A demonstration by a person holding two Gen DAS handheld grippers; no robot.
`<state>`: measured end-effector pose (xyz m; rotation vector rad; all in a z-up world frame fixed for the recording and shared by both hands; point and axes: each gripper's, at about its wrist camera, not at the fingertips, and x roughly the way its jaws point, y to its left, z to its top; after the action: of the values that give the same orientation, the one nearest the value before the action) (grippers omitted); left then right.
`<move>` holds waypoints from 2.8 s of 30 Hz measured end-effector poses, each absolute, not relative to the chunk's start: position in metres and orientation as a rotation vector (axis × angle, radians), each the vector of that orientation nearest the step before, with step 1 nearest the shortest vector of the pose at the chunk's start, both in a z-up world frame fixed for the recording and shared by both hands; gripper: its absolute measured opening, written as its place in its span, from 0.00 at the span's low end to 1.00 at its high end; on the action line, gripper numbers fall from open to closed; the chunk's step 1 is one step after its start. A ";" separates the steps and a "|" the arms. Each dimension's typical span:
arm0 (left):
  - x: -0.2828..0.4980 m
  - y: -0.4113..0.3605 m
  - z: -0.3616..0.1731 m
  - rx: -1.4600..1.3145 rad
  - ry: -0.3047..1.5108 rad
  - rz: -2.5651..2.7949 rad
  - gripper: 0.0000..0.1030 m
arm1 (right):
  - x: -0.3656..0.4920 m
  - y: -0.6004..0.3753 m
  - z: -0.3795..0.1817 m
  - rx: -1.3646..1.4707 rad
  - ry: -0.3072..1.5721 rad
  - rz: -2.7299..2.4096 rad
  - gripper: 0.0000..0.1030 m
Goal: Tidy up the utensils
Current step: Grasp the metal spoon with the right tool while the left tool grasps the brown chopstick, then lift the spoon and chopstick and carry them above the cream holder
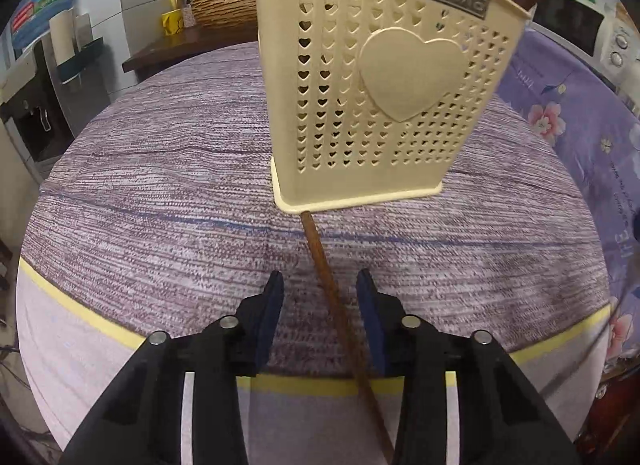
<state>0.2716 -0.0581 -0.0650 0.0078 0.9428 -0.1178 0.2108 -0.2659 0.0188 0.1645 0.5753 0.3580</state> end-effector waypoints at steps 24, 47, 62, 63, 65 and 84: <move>0.293 -0.052 -0.062 -0.016 0.941 -0.086 0.08 | 0.208 -0.272 0.014 0.199 0.591 0.336 0.38; 0.192 -0.011 0.083 -0.108 0.532 -0.240 0.08 | 0.206 -0.268 0.023 0.223 0.581 0.347 0.38; 0.199 0.002 0.118 -0.161 0.432 -0.308 0.08 | 0.224 -0.255 0.076 0.223 0.511 0.432 0.38; 0.200 0.003 0.126 -0.162 0.414 -0.310 0.08 | 0.229 -0.252 0.089 0.212 0.490 0.443 0.38; 0.204 0.005 0.150 -0.156 0.361 -0.308 0.08 | 0.239 -0.244 0.114 0.187 0.452 0.460 0.38; 0.281 -0.002 0.204 -0.167 0.269 -0.269 0.08 | 0.335 -0.199 0.147 0.074 0.340 0.339 0.38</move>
<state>0.2809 -0.0024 0.2042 -0.1673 0.2694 -0.2689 0.3354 -0.1985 0.1473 0.0739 0.3397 0.3387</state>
